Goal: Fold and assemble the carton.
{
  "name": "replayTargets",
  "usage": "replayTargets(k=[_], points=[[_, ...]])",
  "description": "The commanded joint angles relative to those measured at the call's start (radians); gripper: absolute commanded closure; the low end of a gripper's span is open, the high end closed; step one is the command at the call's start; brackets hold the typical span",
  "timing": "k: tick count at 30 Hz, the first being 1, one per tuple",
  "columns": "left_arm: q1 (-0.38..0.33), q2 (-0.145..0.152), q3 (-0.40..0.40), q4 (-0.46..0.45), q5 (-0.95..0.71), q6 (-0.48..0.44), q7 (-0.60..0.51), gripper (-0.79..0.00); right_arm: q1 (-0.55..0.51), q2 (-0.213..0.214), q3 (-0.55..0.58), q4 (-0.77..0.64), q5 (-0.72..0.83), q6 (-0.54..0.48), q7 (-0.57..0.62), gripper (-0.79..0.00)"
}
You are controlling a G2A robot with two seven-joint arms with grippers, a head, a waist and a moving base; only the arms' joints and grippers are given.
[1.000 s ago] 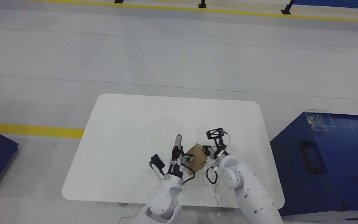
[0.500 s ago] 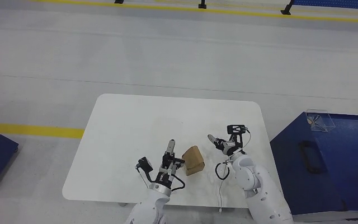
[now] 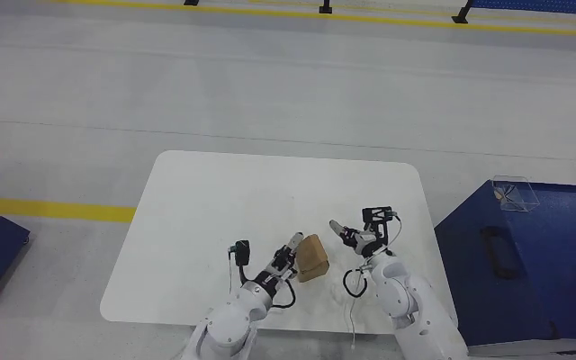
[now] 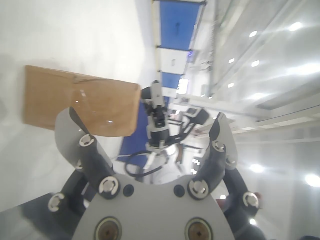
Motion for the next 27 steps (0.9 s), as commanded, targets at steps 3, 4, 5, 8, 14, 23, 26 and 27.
replayTargets(k=[3,4,5,8,14,23,26,27], points=[[-0.054,0.017,0.016,0.047,0.186,0.153,-0.131,-0.785,-0.001,-0.001,-0.009,0.007,0.0,-0.004,-0.005,-0.785],[-0.067,0.019,0.025,0.067,0.21,0.166,-0.15,-0.785,-0.002,-0.001,-0.013,0.01,0.0,-0.005,-0.009,-0.785],[-0.081,0.02,0.033,0.083,0.216,0.174,-0.173,-0.785,-0.001,-0.002,-0.016,0.013,-0.001,-0.005,-0.013,-0.785],[-0.113,0.017,0.046,0.125,0.209,0.174,-0.171,-0.754,0.0,-0.002,-0.019,0.021,-0.002,-0.005,-0.022,-0.785],[-0.155,0.005,0.067,0.19,0.131,0.138,-0.115,-0.566,0.002,-0.002,-0.013,0.033,0.006,-0.004,-0.035,-0.785],[-0.173,-0.007,0.089,0.23,0.036,0.093,-0.053,-0.385,0.006,-0.001,-0.015,0.041,-0.009,-0.007,-0.034,-0.785],[-0.169,-0.009,0.087,0.233,0.001,0.081,-0.043,-0.382,0.006,0.001,-0.02,0.049,-0.034,-0.007,-0.024,-0.785],[-0.169,-0.009,0.088,0.233,-0.005,0.077,-0.042,-0.379,0.008,0.001,-0.022,0.052,-0.041,-0.005,-0.019,-0.785]])
